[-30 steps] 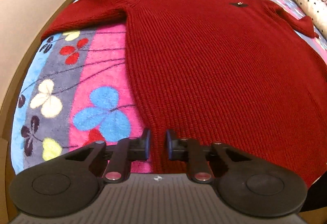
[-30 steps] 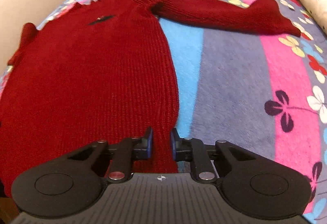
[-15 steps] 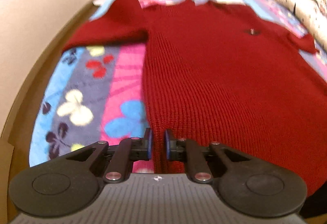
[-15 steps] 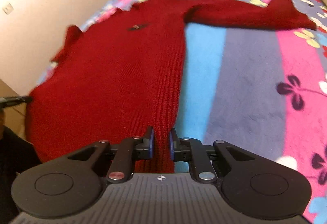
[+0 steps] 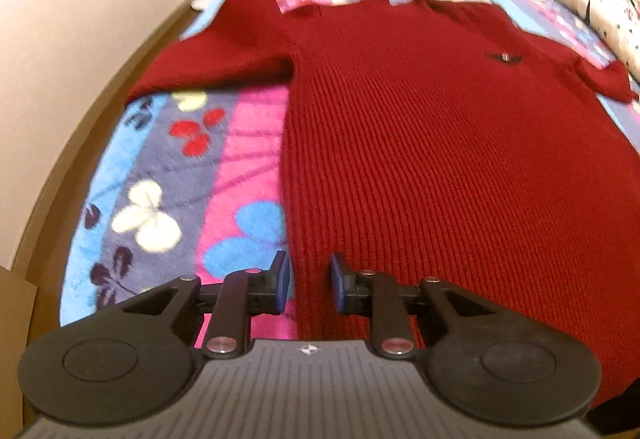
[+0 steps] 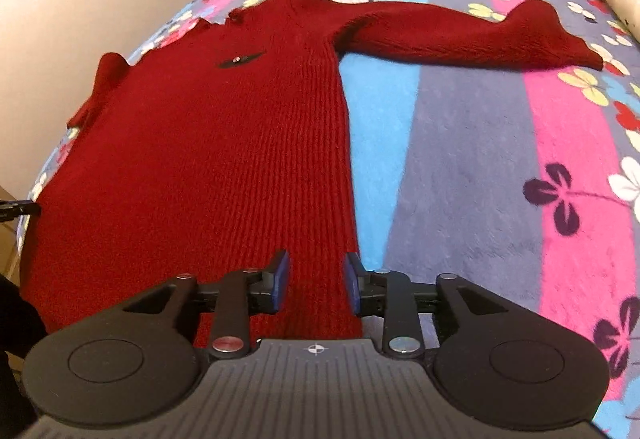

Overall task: Fold small clothes
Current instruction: 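Lift the grasped side with the left tool and fold it over the body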

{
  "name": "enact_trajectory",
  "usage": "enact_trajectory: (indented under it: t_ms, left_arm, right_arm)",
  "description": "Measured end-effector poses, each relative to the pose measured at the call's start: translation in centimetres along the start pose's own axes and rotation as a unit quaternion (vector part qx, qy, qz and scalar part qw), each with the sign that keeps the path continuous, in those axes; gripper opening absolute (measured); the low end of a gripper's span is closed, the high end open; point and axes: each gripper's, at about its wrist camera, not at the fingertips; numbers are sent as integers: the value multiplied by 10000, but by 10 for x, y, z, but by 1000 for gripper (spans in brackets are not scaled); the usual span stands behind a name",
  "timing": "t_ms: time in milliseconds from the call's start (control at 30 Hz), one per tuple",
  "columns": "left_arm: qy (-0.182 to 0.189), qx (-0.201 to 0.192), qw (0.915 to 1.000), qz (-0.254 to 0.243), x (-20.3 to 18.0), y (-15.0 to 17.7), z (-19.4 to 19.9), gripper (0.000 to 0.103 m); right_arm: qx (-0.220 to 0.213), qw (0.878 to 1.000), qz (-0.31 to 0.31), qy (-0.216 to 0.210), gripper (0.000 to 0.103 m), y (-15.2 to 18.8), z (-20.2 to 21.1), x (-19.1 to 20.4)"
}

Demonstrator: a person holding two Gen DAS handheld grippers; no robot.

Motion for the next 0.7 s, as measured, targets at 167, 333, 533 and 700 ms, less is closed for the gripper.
enact_trajectory:
  t_ms: [167,333,533,700]
  left_arm:
    - [-140,69,9994,-298,-10,3,-6,28]
    - [-263,-413,9987,113,-1,-3,10,42]
    - [-462,-1087,9919,465,8,-17,31,45]
    - [-410,-1586,9834,775,25,-44,49,43]
  right_arm:
    - [526,9971,221,493,37,3,-22,2]
    - [-288,9977,50,604,38,-10,-2,0]
    - [-1122,9897,-343,823,38,-26,13,-3]
    - [-1606,9818,-469,897,38,-40,14,6]
Point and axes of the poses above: each gripper's, at about its wrist camera, not at the fingertips, and z roughly against the way its jaws point, x to its left, y to its underside, and after that the axes turned 3 degrees about -y, right-handed
